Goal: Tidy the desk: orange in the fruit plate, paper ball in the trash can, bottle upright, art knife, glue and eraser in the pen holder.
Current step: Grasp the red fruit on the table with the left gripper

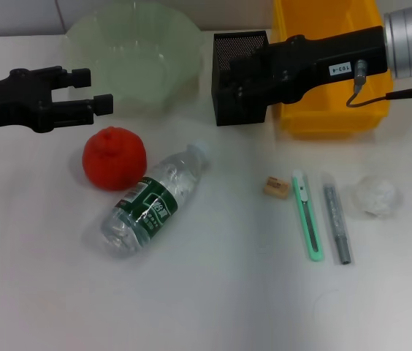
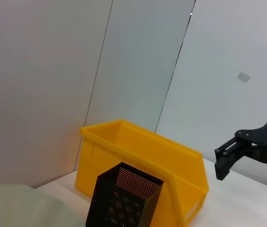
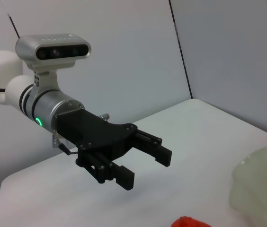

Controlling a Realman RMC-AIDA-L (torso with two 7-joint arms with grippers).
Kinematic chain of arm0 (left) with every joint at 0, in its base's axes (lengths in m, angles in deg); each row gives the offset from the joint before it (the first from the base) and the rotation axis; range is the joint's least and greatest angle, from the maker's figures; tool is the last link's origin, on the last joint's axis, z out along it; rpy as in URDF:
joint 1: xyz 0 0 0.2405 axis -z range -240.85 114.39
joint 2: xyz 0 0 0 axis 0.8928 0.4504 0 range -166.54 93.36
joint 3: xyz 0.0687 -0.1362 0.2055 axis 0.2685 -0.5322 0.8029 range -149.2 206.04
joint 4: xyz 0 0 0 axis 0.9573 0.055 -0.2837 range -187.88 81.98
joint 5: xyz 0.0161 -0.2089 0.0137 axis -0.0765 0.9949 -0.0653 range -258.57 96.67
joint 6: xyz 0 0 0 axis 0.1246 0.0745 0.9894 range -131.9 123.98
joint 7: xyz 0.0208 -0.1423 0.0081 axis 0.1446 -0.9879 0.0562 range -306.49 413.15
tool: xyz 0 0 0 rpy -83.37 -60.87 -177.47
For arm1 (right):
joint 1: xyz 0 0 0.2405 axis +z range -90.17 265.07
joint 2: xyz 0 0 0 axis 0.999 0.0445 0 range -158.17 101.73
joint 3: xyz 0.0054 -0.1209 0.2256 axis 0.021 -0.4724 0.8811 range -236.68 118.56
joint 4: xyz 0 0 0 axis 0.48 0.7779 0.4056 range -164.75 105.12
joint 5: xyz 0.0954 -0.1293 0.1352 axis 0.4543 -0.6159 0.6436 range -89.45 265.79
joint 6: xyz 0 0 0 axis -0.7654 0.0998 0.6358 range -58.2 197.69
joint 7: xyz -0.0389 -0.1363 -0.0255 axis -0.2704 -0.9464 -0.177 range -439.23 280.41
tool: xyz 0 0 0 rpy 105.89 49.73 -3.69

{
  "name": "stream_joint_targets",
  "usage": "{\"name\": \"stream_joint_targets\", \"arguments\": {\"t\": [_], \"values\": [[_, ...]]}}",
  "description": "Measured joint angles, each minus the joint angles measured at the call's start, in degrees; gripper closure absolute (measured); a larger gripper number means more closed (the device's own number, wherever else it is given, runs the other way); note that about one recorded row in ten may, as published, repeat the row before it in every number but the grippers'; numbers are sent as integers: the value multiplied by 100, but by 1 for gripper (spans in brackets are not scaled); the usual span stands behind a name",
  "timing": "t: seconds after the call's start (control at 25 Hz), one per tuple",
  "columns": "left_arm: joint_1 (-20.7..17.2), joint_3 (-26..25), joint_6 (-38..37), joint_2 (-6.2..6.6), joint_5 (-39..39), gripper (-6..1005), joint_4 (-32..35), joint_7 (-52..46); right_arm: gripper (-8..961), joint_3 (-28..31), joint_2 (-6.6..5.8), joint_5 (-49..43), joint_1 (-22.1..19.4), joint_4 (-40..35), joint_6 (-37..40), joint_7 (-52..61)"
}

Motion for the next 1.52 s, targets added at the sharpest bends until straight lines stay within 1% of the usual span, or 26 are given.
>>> {"name": "stream_joint_targets", "arguments": {"t": [0.48,0.68,0.8,0.92,1.04,1.2,1.32,1.4,1.52], "values": [[5,-9,2,-2,1,215,27,-21,130,8,1,-5,47,-1,-1,40],[1,-118,22,-32,7,217,39,39,129,32,2,19,-16,6,-139,27],[-3,-246,127,-53,12,218,58,57,129,163,12,25,-52,28,-217,-8],[20,-327,189,-52,18,219,71,81,129,461,27,55,-89,34,-221,-72],[61,-332,242,-47,20,220,109,86,129,757,44,332,-227,34,-251,-182],[88,-330,415,-21,4,221,132,63,129,1220,101,1117,-627,39,-447,-616],[99,-238,483,55,-184,222,305,-237,129,1430,122,1687,-944,74,-506,-927],[103,-213,449,79,-455,223,541,-556,130,1490,116,1938,-1077,163,-517,-1087],[159,-129,226,121,-887,224,901,-1129,130,1573,61,2051,-1127,311,-578,-1200]]}}
